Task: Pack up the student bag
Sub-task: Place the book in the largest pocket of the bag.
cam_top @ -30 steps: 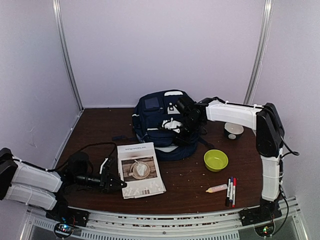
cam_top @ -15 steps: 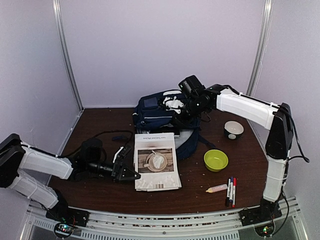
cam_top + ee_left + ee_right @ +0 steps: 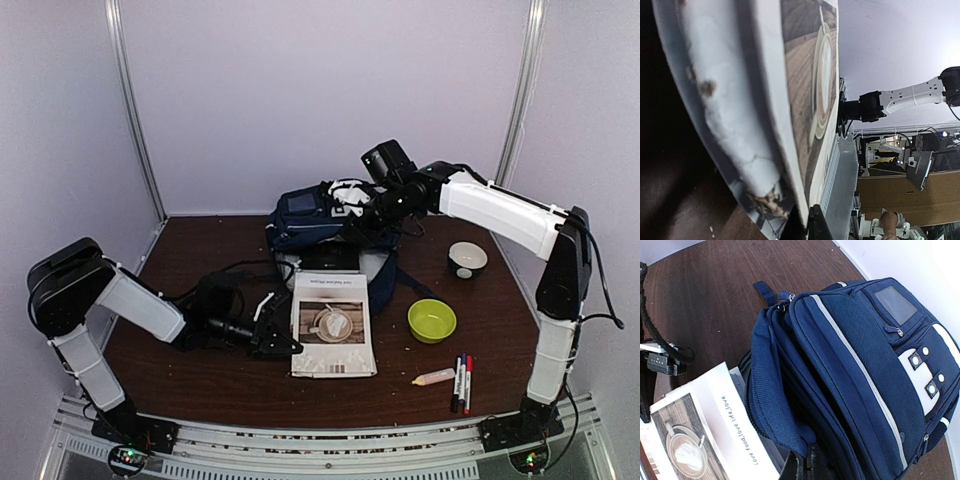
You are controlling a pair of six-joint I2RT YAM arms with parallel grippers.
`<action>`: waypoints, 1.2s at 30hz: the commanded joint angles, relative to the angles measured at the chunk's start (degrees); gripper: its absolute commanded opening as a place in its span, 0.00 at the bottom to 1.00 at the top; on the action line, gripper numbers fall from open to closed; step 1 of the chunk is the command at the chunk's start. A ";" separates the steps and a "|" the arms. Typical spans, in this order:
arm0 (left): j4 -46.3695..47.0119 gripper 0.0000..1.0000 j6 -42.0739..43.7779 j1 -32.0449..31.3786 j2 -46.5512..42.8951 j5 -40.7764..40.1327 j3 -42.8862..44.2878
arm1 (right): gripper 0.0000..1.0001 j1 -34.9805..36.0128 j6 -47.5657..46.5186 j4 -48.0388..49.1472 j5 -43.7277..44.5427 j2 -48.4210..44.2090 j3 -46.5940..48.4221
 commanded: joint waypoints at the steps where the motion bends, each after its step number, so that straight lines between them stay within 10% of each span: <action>1: 9.89 0.00 -1.27 0.21 3.68 0.99 4.46 | 0.00 0.79 0.25 2.71 -3.64 -5.96 0.98; 11: 25.51 0.00 -11.41 5.18 14.52 1.80 9.58 | 0.00 1.83 -0.48 2.35 -4.80 -7.04 -1.70; 26: -5.64 0.00 3.37 10.16 12.52 -2.30 19.21 | 0.00 2.95 -3.22 1.38 -5.32 -6.79 -4.97; 36: -6.39 0.03 2.69 11.46 15.17 -4.11 25.96 | 0.00 2.96 -4.49 1.68 -5.64 -6.58 -8.55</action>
